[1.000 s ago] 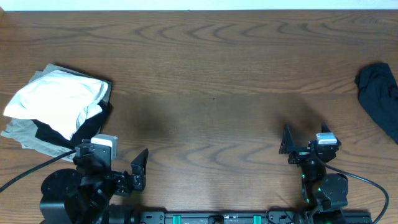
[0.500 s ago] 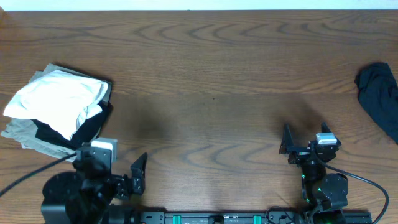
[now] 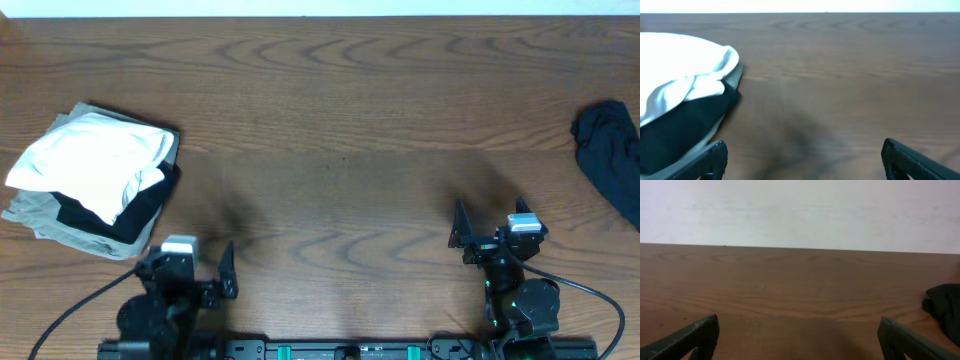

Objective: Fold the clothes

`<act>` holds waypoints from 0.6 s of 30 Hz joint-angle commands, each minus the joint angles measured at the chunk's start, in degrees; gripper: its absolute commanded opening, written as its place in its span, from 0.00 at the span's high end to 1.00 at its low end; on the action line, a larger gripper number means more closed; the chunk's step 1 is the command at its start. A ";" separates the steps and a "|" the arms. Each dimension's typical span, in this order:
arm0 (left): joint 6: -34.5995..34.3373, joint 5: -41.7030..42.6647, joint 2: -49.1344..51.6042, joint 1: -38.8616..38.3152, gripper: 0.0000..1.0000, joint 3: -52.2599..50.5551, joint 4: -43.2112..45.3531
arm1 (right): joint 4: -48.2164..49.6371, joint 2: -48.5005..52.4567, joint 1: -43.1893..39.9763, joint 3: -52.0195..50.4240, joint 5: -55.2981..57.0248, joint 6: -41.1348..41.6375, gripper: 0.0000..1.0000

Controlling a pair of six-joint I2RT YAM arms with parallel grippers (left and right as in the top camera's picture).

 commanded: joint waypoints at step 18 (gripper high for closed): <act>2.91 -1.33 -0.59 -0.50 0.02 -23.82 38.58 | -0.24 -0.37 -0.52 -0.09 -0.44 -0.44 0.01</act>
